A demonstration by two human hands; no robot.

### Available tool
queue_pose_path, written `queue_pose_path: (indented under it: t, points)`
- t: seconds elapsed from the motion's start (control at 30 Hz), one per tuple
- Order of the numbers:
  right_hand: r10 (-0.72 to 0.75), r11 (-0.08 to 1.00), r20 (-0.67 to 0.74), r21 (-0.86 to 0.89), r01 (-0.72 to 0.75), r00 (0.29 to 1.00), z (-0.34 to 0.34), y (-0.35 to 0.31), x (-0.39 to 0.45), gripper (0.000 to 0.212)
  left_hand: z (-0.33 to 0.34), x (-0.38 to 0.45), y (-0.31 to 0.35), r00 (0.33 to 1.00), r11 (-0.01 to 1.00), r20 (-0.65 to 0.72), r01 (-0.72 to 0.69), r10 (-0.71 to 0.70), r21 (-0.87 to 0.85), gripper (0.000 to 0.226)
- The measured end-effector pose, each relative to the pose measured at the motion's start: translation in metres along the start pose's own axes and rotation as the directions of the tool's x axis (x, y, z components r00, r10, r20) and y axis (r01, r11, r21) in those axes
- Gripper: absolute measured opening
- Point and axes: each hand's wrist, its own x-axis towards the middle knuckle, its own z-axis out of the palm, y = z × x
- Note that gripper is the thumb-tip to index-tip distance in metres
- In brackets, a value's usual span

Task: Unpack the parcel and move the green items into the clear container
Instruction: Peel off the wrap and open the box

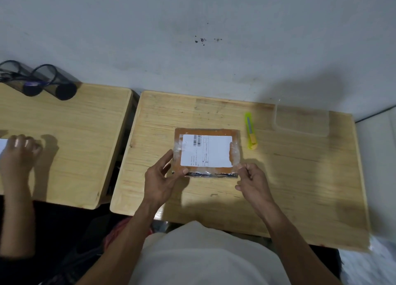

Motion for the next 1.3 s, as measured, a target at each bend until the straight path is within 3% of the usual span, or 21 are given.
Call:
queue_pose_path:
  t: [0.17,0.37,0.6,0.8,1.1,1.3]
  points:
    - [-0.007,1.000,-0.073,0.012,0.007,0.997,0.004,0.003,0.000,0.016,0.012,0.000,-0.002,0.966,0.971,-0.175,0.161,-0.191,-0.175,0.045]
    - [-0.054,0.999,-0.142,-0.005,0.053,0.988,0.007,0.003,-0.005,0.019,0.017,-0.005,0.001,0.943,0.962,-0.227,0.207,-0.244,-0.177,0.037]
    - [-0.190,0.981,-0.237,-0.015,0.192,0.953,0.005,-0.015,-0.012,0.013,0.008,-0.010,0.027,0.960,0.989,-0.244,0.122,-0.138,-0.081,0.036]
    - [-0.265,0.961,-0.310,-0.002,0.278,0.913,0.001,-0.029,-0.018,0.019,-0.002,-0.011,0.036,0.985,0.998,-0.171,-0.004,-0.006,-0.063,0.028]
    - [-0.320,0.919,-0.403,0.089,0.385,0.857,0.005,-0.046,-0.005,0.009,0.012,0.011,0.064,0.952,0.972,-0.304,-0.082,0.011,-0.221,0.028]
    - [-0.397,0.871,-0.421,0.108,0.480,0.815,0.005,-0.061,-0.001,0.010,0.016,0.038,0.082,0.926,0.974,-0.344,-0.201,0.155,-0.102,0.034]
